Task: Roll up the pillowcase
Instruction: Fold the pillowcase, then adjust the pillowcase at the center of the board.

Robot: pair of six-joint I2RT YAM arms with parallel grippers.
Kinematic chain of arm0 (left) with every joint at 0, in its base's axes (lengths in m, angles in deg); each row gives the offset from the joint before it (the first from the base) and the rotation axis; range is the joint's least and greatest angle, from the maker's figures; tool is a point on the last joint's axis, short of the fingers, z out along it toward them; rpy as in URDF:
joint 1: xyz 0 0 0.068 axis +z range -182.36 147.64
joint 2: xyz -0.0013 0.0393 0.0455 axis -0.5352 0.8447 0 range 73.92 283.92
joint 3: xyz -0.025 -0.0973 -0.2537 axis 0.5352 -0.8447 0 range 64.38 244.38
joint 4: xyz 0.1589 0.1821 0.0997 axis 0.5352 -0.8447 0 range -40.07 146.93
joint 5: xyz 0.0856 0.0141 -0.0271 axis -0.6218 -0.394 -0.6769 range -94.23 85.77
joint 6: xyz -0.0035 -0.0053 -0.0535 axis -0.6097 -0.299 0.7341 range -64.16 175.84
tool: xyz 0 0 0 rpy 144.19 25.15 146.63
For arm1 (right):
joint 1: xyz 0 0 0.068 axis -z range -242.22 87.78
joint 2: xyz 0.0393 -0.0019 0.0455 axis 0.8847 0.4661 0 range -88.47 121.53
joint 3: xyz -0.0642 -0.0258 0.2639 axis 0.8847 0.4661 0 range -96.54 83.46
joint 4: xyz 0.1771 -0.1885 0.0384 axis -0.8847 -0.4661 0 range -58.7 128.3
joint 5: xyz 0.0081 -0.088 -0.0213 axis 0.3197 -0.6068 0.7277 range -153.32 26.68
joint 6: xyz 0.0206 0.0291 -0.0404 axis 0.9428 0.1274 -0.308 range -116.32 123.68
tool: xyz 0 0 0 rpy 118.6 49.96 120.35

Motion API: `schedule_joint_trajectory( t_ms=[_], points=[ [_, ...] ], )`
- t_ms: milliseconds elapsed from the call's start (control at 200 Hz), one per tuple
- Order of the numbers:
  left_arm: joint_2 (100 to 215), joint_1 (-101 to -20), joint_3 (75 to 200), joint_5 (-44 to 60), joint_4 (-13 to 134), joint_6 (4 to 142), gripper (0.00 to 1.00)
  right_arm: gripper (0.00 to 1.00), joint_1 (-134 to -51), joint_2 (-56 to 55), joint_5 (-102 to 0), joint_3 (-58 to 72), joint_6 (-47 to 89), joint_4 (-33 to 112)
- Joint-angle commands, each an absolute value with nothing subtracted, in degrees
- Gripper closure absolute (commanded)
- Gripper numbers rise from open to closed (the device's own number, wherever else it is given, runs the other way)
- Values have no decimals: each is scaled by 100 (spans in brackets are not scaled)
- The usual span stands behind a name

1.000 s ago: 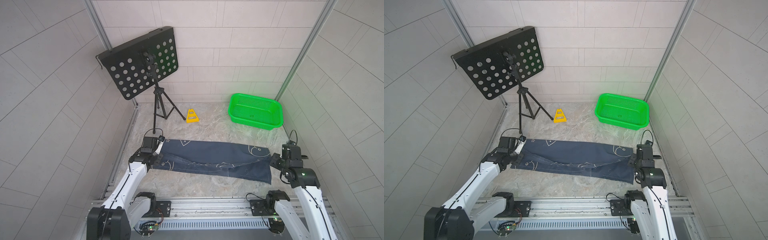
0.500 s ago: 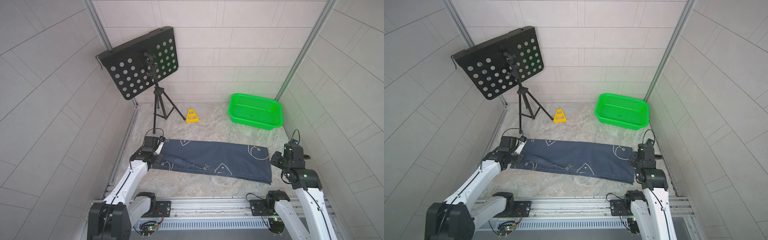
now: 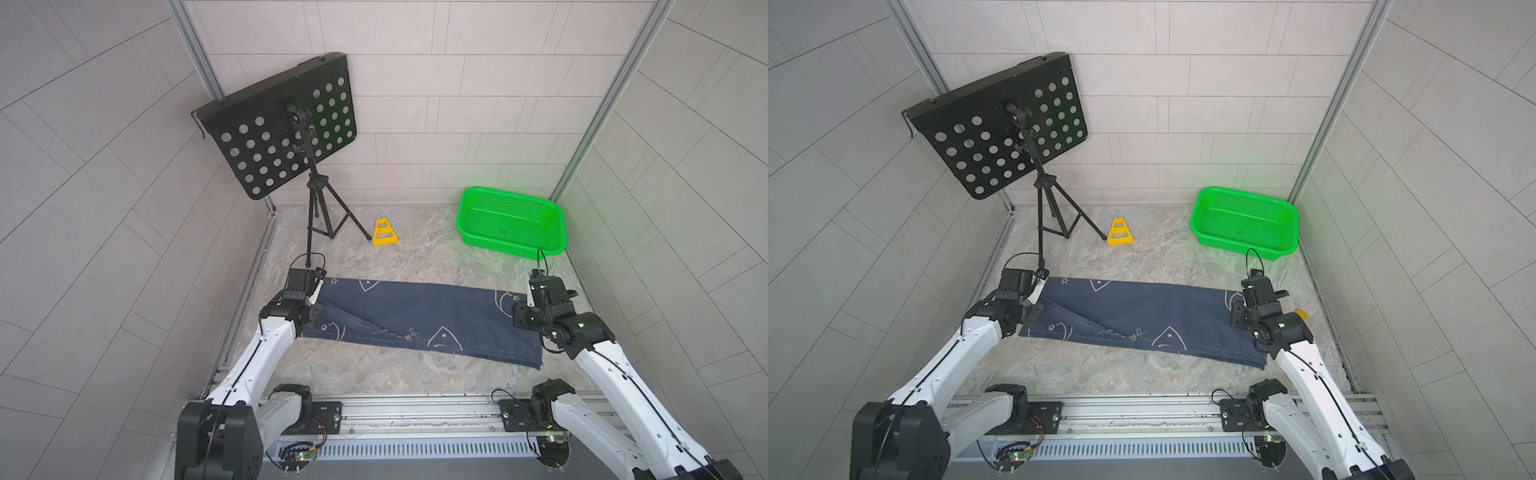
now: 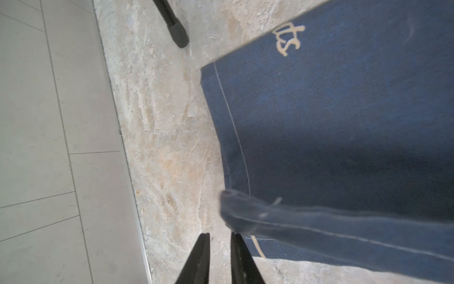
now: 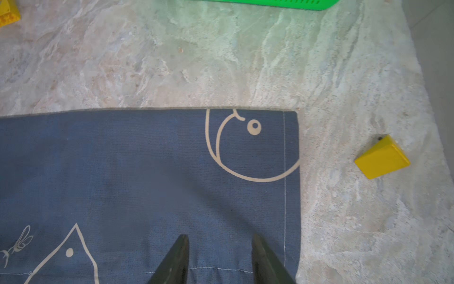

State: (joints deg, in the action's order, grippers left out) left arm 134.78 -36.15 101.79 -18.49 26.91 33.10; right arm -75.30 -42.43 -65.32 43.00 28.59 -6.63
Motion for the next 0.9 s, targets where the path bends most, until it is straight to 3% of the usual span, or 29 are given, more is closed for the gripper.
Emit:
schedule_joint_trajectory(
  t_ms=[0, 305, 360, 595, 775, 896],
  points=[
    [13390, -3629, 10384, -2271, 2750, 3357, 75, 53, -7819, -4153, -6746, 4430, 3047, -496],
    [13605, -3624, 10763, -2120, 2456, 3889, 62, 52, -8250, -3933, -6513, 4575, 3067, -230],
    [13838, -3624, 10974, -2254, 2320, 4358, 56, 52, -8423, -3859, -6458, 4600, 3028, -136],
    [14952, -3473, 12298, -1507, 607, 7417, 52, 50, -9270, -3412, -6306, 4620, 2664, 610],
    [14589, -3428, 12163, -1524, 260, 9017, 47, 45, -9826, -3087, -6200, 4669, 2189, 1102],
    [14257, -2982, 11858, -1306, 46, 9518, 47, 44, -9896, -2905, -5940, 4709, 2025, 1445]
  ],
)
